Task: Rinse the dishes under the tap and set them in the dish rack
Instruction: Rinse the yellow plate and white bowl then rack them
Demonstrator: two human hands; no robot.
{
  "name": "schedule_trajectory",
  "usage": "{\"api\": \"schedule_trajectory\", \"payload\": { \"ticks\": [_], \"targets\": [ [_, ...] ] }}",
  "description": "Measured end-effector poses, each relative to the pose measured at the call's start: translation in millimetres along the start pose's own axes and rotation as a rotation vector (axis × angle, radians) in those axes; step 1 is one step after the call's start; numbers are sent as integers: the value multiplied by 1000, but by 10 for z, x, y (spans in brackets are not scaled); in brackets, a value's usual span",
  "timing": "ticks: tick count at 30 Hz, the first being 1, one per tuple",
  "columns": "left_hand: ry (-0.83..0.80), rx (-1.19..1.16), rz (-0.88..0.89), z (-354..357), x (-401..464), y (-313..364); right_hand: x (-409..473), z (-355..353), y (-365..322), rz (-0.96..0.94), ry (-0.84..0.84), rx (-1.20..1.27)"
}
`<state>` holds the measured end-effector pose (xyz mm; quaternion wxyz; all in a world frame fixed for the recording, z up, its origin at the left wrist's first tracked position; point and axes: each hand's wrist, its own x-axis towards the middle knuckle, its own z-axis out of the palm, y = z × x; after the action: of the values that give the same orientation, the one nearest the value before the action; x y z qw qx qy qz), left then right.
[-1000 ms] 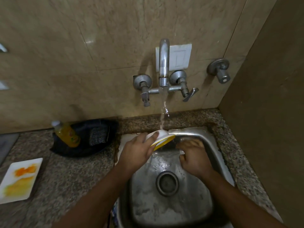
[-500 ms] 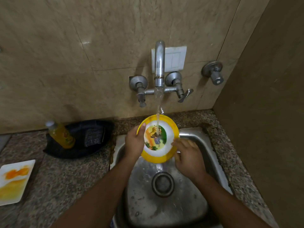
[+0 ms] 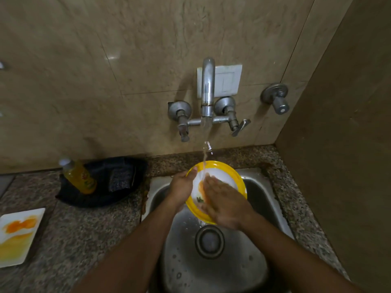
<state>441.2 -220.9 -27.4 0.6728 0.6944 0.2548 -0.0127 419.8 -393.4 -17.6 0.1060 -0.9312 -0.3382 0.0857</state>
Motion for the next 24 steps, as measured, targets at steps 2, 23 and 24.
{"api": "schedule_trajectory", "payload": {
  "ticks": [2, 23, 24],
  "targets": [
    [-13, 21, -9, 16, 36, -8, 95, 4, -56, 34, -43, 54],
    [58, -175, 73, 133, -44, 292, 175, -83, -190, -87, 22, 106],
    [59, -196, 84, 104, -19, 303, 108, -100, -155, -136, 5, 114]
  ]
}}
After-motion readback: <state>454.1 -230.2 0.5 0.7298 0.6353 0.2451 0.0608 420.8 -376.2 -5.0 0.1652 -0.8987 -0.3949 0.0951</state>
